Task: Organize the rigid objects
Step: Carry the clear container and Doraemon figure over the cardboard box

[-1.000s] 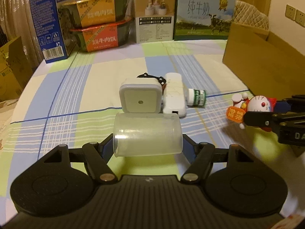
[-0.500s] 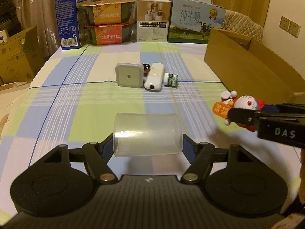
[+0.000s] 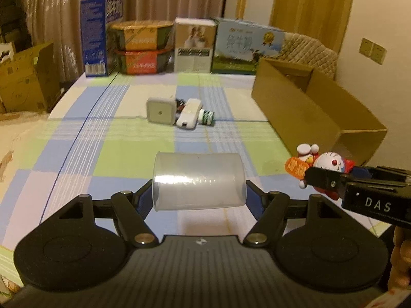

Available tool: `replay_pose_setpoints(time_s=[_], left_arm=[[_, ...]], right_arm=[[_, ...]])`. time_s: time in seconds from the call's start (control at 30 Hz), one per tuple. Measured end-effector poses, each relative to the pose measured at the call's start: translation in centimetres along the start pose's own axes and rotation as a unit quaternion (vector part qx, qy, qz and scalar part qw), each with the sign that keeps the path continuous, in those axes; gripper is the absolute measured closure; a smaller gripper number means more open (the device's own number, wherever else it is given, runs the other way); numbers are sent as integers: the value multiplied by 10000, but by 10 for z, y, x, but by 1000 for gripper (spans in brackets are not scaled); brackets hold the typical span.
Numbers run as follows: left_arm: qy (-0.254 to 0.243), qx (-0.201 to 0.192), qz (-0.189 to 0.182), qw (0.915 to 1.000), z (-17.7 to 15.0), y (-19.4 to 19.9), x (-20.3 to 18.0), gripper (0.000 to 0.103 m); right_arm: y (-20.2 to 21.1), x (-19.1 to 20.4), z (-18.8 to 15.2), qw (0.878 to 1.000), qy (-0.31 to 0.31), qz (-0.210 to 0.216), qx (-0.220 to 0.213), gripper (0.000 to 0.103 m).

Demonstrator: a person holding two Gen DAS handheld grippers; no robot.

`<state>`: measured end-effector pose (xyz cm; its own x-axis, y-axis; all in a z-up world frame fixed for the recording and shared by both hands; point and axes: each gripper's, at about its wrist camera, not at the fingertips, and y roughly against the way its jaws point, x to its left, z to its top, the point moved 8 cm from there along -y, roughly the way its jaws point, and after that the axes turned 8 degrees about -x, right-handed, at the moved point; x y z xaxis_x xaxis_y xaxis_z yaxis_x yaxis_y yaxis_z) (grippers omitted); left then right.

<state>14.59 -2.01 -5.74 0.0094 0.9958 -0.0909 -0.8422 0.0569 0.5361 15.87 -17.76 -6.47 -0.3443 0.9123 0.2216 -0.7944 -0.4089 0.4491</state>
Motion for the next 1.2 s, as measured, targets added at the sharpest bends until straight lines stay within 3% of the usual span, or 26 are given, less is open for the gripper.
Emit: replay_pose_setpoints(time_s=[0.33, 0.7, 0.93, 1.2], left_arm=[[-441, -295, -536, 9972, 33, 21, -57, 35], [-932, -397, -1124, 9885, 67, 3, -126, 35], [-1205, -396, -1353, 9827, 94, -33, -166, 35], [-1570, -272, -1544, 9751, 110, -87, -210, 35]], right_arm=[[50, -32, 36, 9985, -219, -354, -363, 61], [87, -118, 87, 9930, -201, -956, -667, 61], [75, -172, 117, 9907, -124, -1181, -665, 61], [38, -218, 117, 9916, -323, -1199, -371, 61]])
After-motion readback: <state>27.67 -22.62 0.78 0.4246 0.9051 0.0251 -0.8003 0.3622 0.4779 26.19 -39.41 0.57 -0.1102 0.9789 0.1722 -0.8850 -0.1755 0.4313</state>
